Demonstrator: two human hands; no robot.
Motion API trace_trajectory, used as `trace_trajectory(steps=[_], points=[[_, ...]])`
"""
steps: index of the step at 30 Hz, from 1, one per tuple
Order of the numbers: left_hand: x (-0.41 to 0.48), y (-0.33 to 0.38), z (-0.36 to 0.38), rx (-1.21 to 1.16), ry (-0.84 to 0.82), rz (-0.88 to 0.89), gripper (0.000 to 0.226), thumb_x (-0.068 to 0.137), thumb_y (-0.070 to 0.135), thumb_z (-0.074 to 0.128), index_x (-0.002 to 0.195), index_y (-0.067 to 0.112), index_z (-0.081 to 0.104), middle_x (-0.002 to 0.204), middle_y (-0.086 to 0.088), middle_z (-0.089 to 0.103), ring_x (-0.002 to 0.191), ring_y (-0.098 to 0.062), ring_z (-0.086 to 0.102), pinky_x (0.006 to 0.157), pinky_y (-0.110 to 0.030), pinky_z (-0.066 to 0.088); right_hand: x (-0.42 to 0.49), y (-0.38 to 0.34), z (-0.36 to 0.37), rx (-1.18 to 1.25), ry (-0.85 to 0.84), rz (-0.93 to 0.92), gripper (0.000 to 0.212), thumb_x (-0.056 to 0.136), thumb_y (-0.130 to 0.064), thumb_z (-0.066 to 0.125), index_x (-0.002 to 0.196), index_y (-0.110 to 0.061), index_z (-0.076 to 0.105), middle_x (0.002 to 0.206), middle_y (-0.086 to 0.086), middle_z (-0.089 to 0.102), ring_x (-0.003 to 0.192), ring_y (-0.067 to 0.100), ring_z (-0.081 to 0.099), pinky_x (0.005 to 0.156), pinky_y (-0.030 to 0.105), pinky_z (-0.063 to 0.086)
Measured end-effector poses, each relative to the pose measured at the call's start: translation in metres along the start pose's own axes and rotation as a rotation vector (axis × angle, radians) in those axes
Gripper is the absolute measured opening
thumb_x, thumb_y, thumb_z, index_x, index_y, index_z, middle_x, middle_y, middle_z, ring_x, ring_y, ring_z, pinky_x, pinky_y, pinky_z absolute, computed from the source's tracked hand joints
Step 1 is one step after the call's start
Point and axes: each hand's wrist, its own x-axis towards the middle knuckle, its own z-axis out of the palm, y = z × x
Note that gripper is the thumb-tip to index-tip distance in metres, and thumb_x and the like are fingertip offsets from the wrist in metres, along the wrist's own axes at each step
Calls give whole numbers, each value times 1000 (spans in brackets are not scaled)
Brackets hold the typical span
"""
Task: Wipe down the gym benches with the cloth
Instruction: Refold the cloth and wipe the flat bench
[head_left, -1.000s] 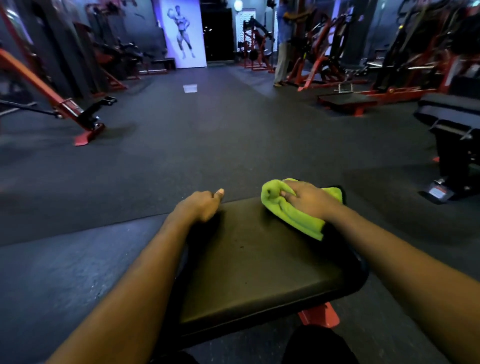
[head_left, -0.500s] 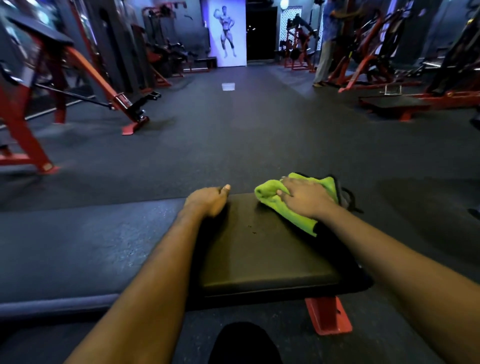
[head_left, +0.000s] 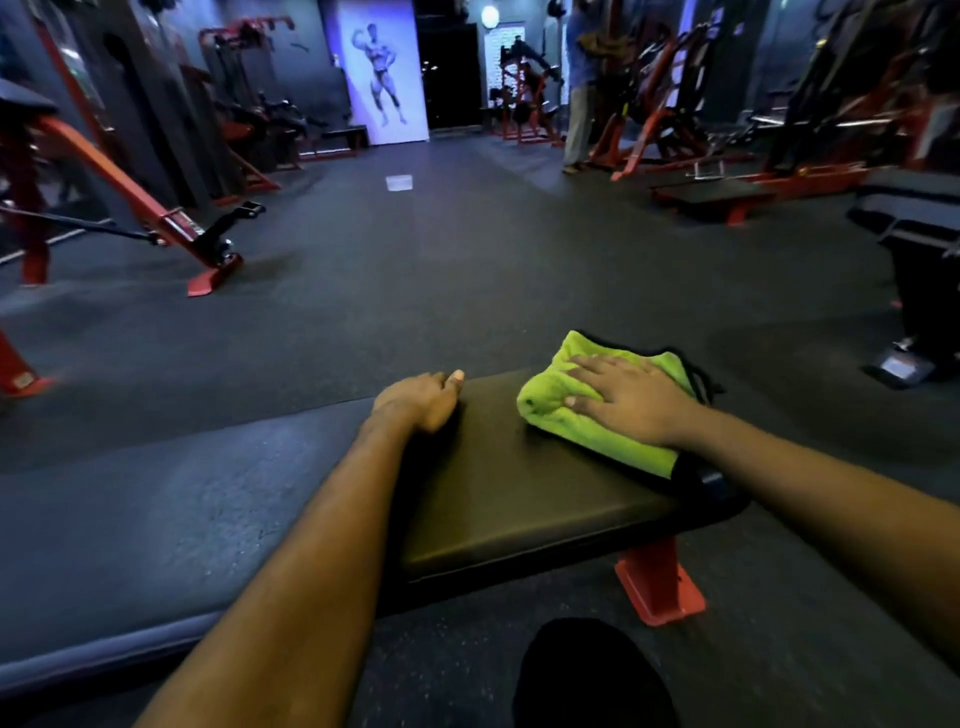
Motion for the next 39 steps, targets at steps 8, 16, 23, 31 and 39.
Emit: trace_trajectory(steps=[8, 16, 23, 31, 39], points=[[-3, -14, -3, 59, -25, 94, 59, 104, 51, 13, 151, 21, 32, 157, -6, 33, 142, -28, 33, 114, -48, 25, -37, -35, 1, -2, 99, 443, 57, 97, -62, 26, 146, -36, 34, 160, -8, 27, 146, 24, 26, 111, 59, 22], [-2, -27, -10, 68, -58, 161, 59, 104, 51, 11, 152, 22, 31, 158, -5, 31, 143, -27, 31, 115, -47, 23, -56, -36, -7, 81, 100, 702, 58, 97, -63, 29, 151, -41, 27, 164, -12, 15, 150, 22, 16, 113, 64, 16], [-4, -33, -12, 84, -51, 201, 58, 104, 50, 12, 149, 21, 35, 154, -6, 37, 140, -27, 36, 113, -45, 26, -88, -97, 18, -39, 194, 586, 54, 97, -66, 24, 149, -49, 26, 163, -18, 13, 152, 15, 10, 115, 60, 11], [0, -38, -15, 68, -88, 258, 62, 104, 53, 10, 150, 20, 35, 155, -8, 36, 141, -29, 35, 113, -46, 25, -66, -119, 22, -8, 164, 752, 58, 97, -66, 19, 151, -45, 24, 166, -12, 7, 153, 20, 5, 114, 66, 4], [17, -55, -31, -69, -197, 143, 72, 102, 56, 9, 151, 7, 30, 157, -20, 28, 145, -34, 26, 118, -48, 18, -36, -109, 12, -11, 69, 696, 54, 101, -57, 19, 153, -46, 16, 166, -10, 3, 153, 25, 0, 112, 69, 4]])
